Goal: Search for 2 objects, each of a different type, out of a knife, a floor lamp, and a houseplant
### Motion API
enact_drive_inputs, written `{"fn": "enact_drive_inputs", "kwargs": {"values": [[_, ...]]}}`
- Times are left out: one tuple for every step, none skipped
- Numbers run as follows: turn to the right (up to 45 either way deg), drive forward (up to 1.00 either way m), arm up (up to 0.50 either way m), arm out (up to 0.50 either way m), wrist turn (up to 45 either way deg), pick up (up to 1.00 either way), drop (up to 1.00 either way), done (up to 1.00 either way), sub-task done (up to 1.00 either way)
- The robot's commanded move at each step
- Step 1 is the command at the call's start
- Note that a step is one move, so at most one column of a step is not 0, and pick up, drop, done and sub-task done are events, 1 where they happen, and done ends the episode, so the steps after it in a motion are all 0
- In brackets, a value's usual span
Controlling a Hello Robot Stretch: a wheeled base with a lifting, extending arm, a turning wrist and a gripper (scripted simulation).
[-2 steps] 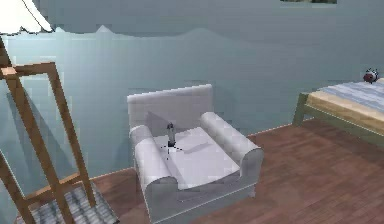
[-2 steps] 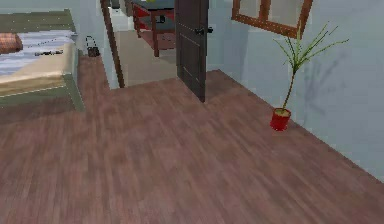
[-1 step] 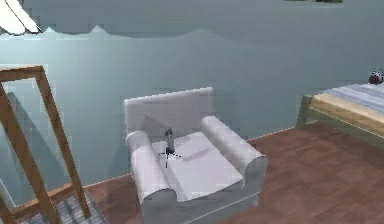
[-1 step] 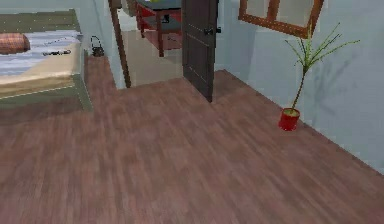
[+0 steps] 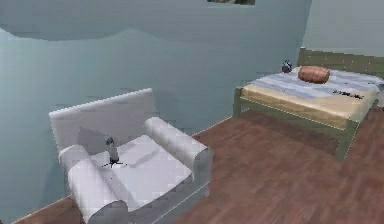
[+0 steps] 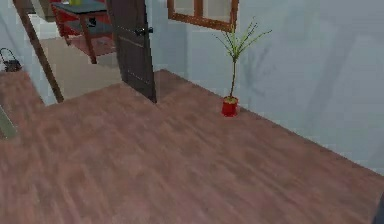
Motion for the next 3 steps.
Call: {"fn": "enact_drive_inputs", "kwargs": {"values": [[0.0,0.3,0.0,0.0,0.0,0.0,0.0,0.0,0.0],[-45.0,0.0,0.0,0.0,0.0,0.0,0.0,0.0,0.0],[-27.0,0.0,0.0,0.0,0.0,0.0,0.0,0.0,0.0]]}}
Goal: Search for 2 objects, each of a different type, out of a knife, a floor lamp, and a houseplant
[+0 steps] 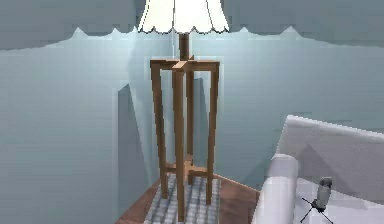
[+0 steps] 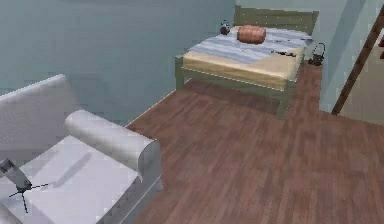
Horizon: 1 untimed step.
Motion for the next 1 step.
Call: {"fn": "enact_drive_inputs", "kwargs": {"values": [[0.0,0.0,0.0,0.0,0.0,0.0,0.0,1.0,0.0]]}}
